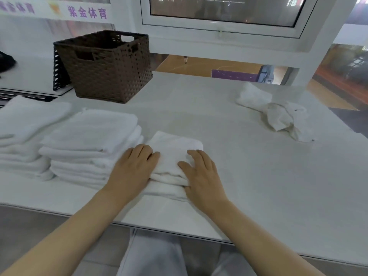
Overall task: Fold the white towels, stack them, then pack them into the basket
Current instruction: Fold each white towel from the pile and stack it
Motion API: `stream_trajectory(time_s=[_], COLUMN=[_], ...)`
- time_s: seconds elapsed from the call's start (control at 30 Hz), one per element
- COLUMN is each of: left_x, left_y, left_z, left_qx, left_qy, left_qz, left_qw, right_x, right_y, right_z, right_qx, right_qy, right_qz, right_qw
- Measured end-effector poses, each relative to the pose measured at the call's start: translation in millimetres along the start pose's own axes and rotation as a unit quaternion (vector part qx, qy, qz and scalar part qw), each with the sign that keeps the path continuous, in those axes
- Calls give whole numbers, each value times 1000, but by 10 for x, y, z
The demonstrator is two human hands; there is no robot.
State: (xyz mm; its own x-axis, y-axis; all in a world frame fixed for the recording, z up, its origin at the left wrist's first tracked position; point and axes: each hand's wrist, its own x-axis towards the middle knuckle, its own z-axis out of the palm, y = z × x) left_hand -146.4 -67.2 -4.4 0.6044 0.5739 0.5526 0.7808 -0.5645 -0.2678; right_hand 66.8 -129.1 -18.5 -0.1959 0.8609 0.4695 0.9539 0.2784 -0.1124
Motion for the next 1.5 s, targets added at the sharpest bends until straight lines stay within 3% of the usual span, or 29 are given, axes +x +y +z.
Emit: stream_trajectory(time_s=[0.1,0.23,0.37,0.57,0.73,0.9,1.03,1.13,1.2,1.27,1.37,1.5], left_x=[-34,-117,-196,-333,-376,-455,-365,-206,-35,184,445,403], left_y=[-13,25,99,141,167,203,168,107,101,131,164,163], left_z=[-2,28,16,48,-3,-93,-279,-392,-426,-410,-269,-48], left_qx=[-64,-119,-140,-123,-117,-150,-161,-203,-283,-316,-293,-222], left_qy=[-17,-67,-15,83,101,40,-84,-104,-86,-86,-181,-301], left_qz=[19,-29,-69,-80,-90,-101,-97,-128,-184,-202,-196,-180], left_qw=[998,990,988,986,984,983,979,965,937,923,918,910], right_x=[13,40,45,-88,-96,-163,-101,121,294,427,524,505], right_y=[-36,-116,-215,-215,-194,-134,-33,78,107,66,-21,-40], right_z=[-83,-185,-136,140,198,121,-76,-283,-321,-251,-73,24], right_qx=[64,119,142,77,89,140,179,309,287,250,176,143], right_qy=[-70,-129,-82,-11,12,-38,-116,-72,-55,-91,-165,-202], right_qz=[25,94,91,15,0,5,2,67,104,88,45,85], right_qw=[995,980,982,997,996,989,977,946,951,960,969,965])
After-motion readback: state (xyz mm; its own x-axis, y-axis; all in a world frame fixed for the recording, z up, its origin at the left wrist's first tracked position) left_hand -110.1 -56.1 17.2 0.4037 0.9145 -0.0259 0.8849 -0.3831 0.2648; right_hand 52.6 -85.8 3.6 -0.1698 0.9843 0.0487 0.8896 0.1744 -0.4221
